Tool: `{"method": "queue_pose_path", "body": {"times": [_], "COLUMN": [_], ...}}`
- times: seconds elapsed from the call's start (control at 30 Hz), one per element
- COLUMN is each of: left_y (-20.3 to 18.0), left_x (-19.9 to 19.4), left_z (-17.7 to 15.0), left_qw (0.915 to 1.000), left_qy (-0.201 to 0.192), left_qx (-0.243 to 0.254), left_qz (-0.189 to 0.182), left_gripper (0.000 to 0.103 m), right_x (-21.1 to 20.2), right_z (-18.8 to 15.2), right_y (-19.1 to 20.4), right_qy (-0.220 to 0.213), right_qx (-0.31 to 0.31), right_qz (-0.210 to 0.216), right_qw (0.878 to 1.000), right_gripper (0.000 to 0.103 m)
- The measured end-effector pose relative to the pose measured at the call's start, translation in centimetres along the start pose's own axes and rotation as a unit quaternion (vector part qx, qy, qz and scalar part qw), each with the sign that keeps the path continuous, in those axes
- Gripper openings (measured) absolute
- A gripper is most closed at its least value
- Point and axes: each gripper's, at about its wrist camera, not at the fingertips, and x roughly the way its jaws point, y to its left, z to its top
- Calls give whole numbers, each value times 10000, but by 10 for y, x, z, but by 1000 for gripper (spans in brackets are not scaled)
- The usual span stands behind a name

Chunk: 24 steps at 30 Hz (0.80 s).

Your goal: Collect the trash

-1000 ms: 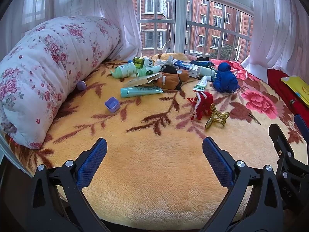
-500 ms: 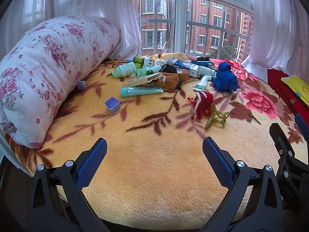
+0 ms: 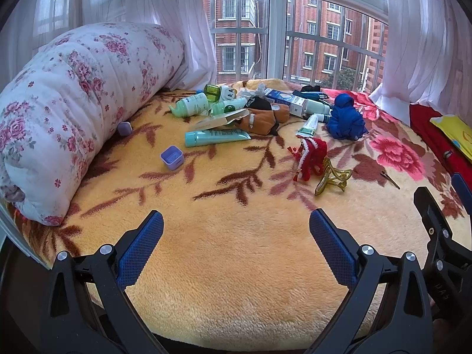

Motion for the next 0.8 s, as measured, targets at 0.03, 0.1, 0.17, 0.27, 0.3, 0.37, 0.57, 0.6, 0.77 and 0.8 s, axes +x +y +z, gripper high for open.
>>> {"method": "queue_pose_path", "body": {"times": [0.03,0.1,0.17,0.27,0.3,0.37,0.57,0.6,0.77,0.8], "left_y": [0,0,1,1,1,1,1,1,4,5], "left_x": [0,0,0,0,0,0,0,0,1,1], "left_z": [0,0,-1,-1,-1,0,0,0,-2,-1], "left_qw": [10000,10000,10000,10000,10000,10000,10000,10000,10000,10000], "left_qy": [7,9,5,3,6,10,7,5,10,10], "left_qx": [2,-1,-5,-3,-6,-1,-4,-1,-22,-27], "left_qz": [-1,3,-6,3,-3,3,-2,8,15,15], "left_gripper": [97,97,97,97,97,97,97,97,97,97], "right_x": [0,0,0,0,0,-1,-1,0,1,1], "right_z": [0,0,0,0,0,0,0,0,0,-1], "right_y": [0,0,0,0,0,0,0,0,0,0], "right_qy": [1,1,-3,7,3,5,-5,0,12,10], "right_qx": [0,-1,4,8,6,-3,3,3,-7,-15], "right_qz": [1,-4,-2,4,2,0,7,13,22,18], "right_qw": [10000,10000,10000,10000,10000,10000,10000,10000,10000,10000], "right_gripper": [98,98,98,98,98,98,98,98,98,98]}}
